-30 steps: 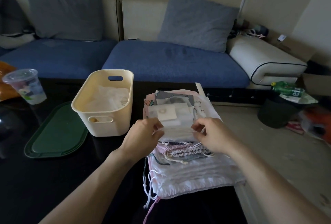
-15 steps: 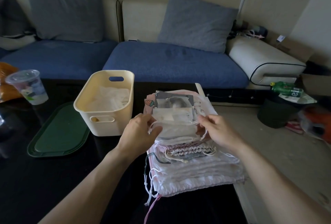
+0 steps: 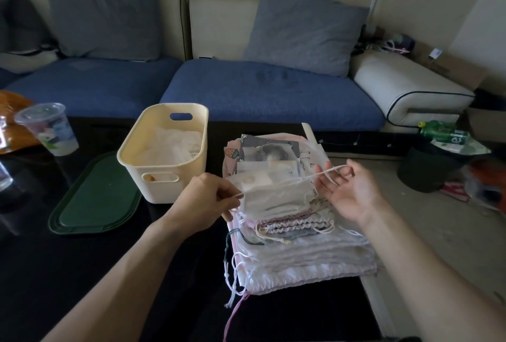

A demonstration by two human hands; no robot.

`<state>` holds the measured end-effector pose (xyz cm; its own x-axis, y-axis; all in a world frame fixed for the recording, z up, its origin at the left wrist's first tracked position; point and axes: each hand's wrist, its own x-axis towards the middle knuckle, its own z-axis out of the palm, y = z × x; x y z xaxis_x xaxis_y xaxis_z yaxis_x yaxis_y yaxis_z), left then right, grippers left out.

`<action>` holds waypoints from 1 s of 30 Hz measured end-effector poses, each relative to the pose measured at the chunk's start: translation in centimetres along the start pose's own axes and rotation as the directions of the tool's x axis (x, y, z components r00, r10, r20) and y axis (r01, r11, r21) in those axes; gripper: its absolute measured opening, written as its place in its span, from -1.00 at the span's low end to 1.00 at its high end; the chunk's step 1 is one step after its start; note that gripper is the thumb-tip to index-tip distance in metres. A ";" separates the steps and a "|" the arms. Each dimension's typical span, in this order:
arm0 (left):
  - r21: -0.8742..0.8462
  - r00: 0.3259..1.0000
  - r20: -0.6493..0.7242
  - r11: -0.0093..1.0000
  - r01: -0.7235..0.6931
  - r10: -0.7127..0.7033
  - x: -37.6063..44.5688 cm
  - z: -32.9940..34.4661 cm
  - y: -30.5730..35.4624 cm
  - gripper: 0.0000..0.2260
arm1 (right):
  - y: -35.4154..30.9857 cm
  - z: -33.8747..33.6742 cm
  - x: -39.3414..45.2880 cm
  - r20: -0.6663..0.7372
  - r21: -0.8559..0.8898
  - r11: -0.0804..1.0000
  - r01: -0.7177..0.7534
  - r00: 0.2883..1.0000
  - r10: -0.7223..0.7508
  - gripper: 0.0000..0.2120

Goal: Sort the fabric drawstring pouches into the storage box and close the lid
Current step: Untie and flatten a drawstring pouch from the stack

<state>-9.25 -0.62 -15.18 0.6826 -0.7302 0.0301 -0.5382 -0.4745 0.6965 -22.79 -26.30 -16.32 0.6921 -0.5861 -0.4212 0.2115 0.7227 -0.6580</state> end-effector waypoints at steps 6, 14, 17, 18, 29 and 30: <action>0.074 0.999 0.034 0.997 0.027 -0.029 0.0 -0.2 -0.3 -0.71 | -0.3 0.3 -0.1 -0.015 0.196 0.981 0.002 1.000 0.001 -0.64; -0.797 0.963 -0.088 0.598 0.085 -0.254 0.8 1.2 3.6 -0.78 | 1.2 1.6 -0.3 -0.062 -0.552 0.827 0.108 0.984 -0.169 -0.67; -0.937 0.942 -0.116 0.349 0.001 -0.314 1.2 1.5 4.1 -0.68 | 2.1 1.7 -0.4 -0.047 -0.611 0.780 0.137 0.977 -0.208 -0.67; -0.977 0.953 -0.065 0.214 -0.001 -0.294 1.2 1.5 4.2 -0.60 | 2.3 1.7 -0.3 -0.056 -0.610 0.779 0.143 0.973 -0.223 -0.67; -0.641 0.968 0.208 0.729 0.241 -0.137 0.3 0.8 3.7 -0.49 | 2.3 2.3 -1.0 0.015 -0.797 0.604 -0.023 0.998 0.057 -0.64; -0.660 0.967 0.209 0.710 0.248 -0.144 0.2 0.4 3.5 -0.51 | 2.2 2.4 -1.2 0.026 -0.837 0.545 -0.049 0.991 0.129 -0.63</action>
<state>-11.23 -2.67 -13.02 0.6341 -0.7410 -0.2209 0.1134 -0.1935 0.9745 -21.53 -23.16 -15.79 0.7311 -0.4786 -0.4862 -0.4960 0.1164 -0.8605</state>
